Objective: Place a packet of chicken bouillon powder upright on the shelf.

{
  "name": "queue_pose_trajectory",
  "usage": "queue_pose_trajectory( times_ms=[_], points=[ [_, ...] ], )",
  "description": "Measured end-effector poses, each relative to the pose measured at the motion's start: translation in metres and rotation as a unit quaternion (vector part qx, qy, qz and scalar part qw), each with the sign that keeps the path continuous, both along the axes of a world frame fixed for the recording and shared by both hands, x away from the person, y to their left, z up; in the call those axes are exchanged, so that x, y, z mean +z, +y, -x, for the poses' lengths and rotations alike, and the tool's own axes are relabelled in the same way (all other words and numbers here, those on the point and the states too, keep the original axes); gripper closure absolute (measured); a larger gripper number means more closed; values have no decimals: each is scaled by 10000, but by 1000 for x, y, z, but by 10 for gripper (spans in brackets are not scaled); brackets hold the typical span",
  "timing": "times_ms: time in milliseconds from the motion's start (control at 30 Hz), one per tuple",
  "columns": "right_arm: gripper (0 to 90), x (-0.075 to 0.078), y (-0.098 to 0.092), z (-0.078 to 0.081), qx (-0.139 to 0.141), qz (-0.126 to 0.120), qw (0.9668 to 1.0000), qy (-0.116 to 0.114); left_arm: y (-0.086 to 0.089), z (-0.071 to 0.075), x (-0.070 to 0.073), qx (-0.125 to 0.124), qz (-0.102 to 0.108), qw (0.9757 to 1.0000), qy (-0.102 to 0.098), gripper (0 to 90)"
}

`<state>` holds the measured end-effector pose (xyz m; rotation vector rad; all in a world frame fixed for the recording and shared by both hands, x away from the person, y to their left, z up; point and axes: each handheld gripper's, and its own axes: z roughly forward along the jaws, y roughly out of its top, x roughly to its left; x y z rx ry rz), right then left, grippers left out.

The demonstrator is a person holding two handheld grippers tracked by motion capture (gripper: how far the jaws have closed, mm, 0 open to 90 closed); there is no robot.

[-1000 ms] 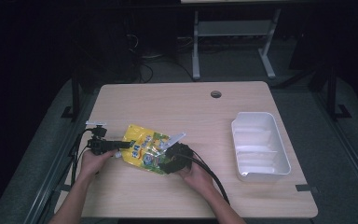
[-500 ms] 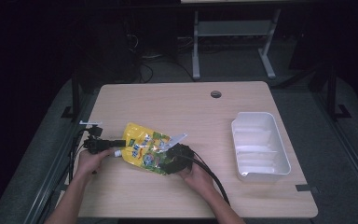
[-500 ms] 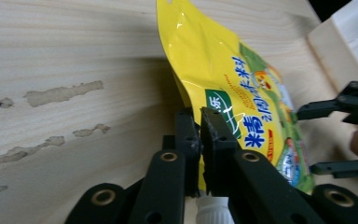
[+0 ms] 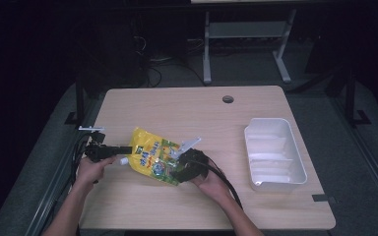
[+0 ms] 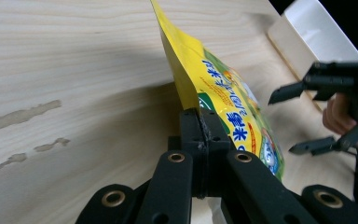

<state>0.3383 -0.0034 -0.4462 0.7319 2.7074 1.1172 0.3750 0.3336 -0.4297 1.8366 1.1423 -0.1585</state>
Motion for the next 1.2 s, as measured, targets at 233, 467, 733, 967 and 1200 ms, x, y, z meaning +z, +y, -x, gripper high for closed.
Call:
queue_pose_trajectory(
  times_ms=[233, 467, 733, 967, 1200],
  points=[
    [278, 12, -5, 5, 44, -77, 9999, -98, -10, 6, 23, -349, 12, 9990, -267, 900],
    [258, 36, -14, 9, 110, -281, 9994, -193, -26, 14, 48, -799, 1, 9955, -512, 900],
    [205, 48, -22, 5, 135, -510, 9986, -92, -42, 20, 68, -1274, -20, 9895, -681, 900],
    [192, 50, -25, -1, 268, -694, 9972, 8, -59, 24, 81, -1608, -50, 9837, -807, 900],
    [194, 53, -28, -10, 363, -931, 9949, 140, -74, 28, 91, -1938, -66, 9767, -918, 900]
  ],
)
